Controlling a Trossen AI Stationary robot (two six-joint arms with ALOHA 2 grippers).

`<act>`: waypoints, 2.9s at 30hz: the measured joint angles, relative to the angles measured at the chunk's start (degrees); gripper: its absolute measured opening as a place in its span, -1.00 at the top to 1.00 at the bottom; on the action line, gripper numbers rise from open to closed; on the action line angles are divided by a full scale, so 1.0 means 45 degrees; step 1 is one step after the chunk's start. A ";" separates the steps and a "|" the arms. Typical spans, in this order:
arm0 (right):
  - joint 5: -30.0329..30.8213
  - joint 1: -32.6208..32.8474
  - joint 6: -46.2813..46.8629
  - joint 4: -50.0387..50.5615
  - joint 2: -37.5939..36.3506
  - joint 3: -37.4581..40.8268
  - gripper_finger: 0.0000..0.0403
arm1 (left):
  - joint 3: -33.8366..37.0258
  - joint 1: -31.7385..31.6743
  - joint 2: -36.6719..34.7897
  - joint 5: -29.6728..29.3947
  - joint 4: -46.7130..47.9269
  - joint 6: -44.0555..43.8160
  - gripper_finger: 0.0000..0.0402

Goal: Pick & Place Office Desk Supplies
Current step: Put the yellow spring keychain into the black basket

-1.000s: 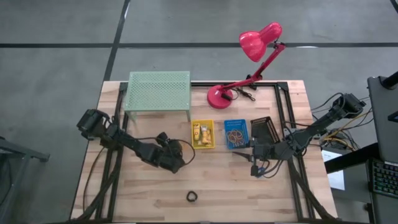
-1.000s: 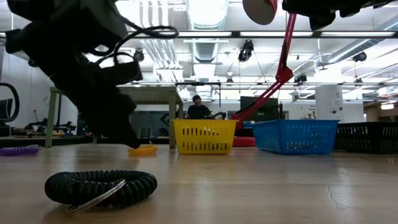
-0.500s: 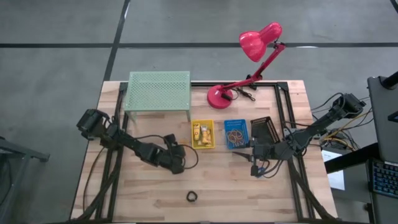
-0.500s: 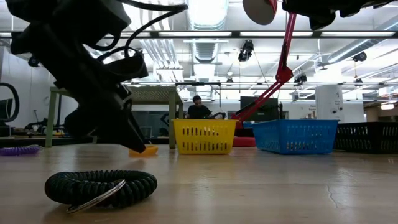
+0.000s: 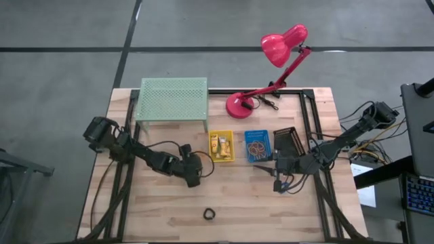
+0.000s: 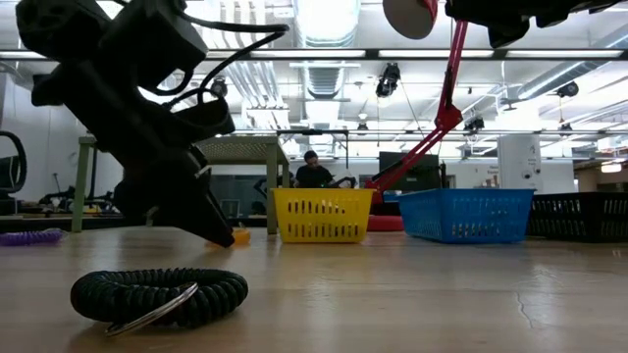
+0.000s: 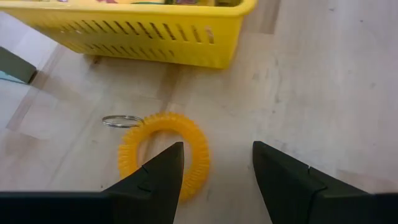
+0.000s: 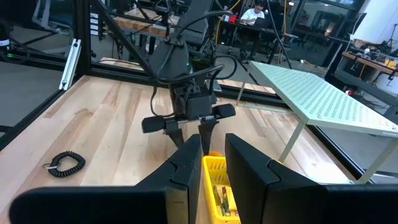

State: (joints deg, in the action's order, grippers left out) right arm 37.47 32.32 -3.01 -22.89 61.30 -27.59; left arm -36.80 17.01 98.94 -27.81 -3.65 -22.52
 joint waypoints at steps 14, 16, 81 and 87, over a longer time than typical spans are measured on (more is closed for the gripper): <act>-0.0004 0.0004 0.0000 0.0003 0.0004 0.0000 0.66 | 0.0170 -0.0218 0.0038 -0.0096 -0.0322 0.0310 0.38; 0.0000 0.0002 -0.0002 0.0003 0.0003 0.0000 0.66 | 0.0175 -0.0218 0.0039 -0.0106 -0.0336 0.0361 0.46; 0.0000 0.0002 0.0000 0.0003 0.0002 0.0000 0.66 | -0.1731 -0.0141 0.0293 -0.0345 -1.0290 0.2016 0.93; -0.0005 0.0000 0.0000 -0.0002 0.0000 0.0000 0.66 | -0.3940 -0.0145 0.1993 -0.0059 -0.9533 0.2246 0.93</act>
State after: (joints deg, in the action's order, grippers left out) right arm 37.45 32.32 -3.01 -22.90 61.30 -27.59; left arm -54.52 16.36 107.90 -28.08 -46.55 -12.41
